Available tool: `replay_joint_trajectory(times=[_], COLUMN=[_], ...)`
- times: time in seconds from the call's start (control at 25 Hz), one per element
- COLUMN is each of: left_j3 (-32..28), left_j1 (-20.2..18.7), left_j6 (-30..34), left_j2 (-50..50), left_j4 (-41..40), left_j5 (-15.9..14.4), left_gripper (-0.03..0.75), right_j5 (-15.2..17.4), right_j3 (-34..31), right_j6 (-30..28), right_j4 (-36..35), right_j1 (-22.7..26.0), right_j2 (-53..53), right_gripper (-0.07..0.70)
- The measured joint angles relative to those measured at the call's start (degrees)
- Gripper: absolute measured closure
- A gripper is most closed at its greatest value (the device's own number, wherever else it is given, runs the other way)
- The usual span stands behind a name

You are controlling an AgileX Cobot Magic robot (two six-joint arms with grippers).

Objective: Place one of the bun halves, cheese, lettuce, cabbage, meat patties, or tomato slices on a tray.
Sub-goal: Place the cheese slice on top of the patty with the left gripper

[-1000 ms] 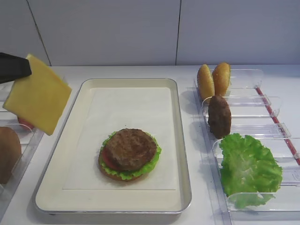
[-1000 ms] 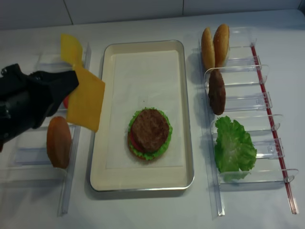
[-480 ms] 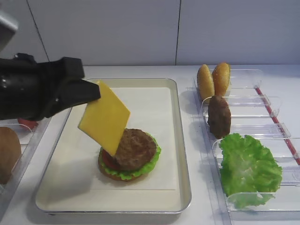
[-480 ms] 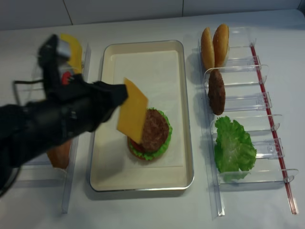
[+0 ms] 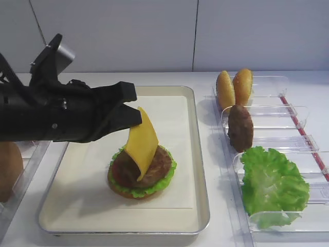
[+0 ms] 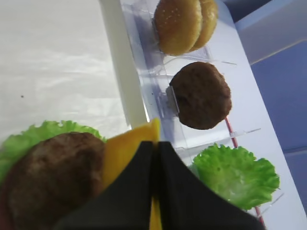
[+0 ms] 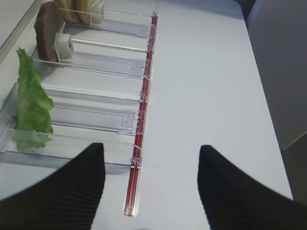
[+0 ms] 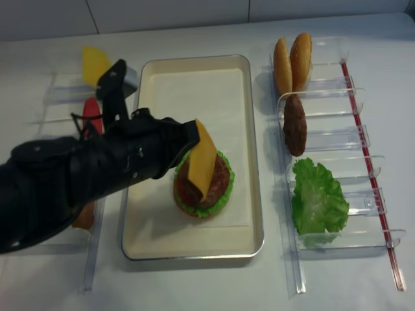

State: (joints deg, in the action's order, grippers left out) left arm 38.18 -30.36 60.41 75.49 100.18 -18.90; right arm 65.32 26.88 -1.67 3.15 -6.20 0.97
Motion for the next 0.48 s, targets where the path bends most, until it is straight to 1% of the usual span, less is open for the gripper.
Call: replay_joint_trajectory(times=[0.16, 0.28, 0.32, 0.36, 0.48], left_j3=[1.89, 2.54, 2.54, 2.54, 2.54], left_j1=[0.00, -0.10, -0.54, -1.14, -2.92], left_j6=[0.50, 0.38, 0.29, 0.29, 0.16], left_j2=[0.57, 0.57, 0.57, 0.57, 0.68], left_j4=[0.00, 0.00, 0.00, 0.00, 0.00], left_j5=[-1.63, -3.53, -3.76, -3.76, -2.45], left_gripper=[0.713, 0.713, 0.713, 0.713, 0.713], right_j5=[0.00, 0.00, 0.00, 0.00, 0.00], right_j3=[0.00, 0.00, 0.00, 0.00, 0.00], right_j6=[0.00, 0.00, 0.00, 0.00, 0.00], right_j4=[0.00, 0.00, 0.00, 0.00, 0.00], right_j1=[0.00, 0.00, 0.00, 0.00, 0.00], right_j2=[0.00, 0.00, 0.00, 0.00, 0.00], right_gripper=[0.184, 0.184, 0.184, 0.184, 0.184])
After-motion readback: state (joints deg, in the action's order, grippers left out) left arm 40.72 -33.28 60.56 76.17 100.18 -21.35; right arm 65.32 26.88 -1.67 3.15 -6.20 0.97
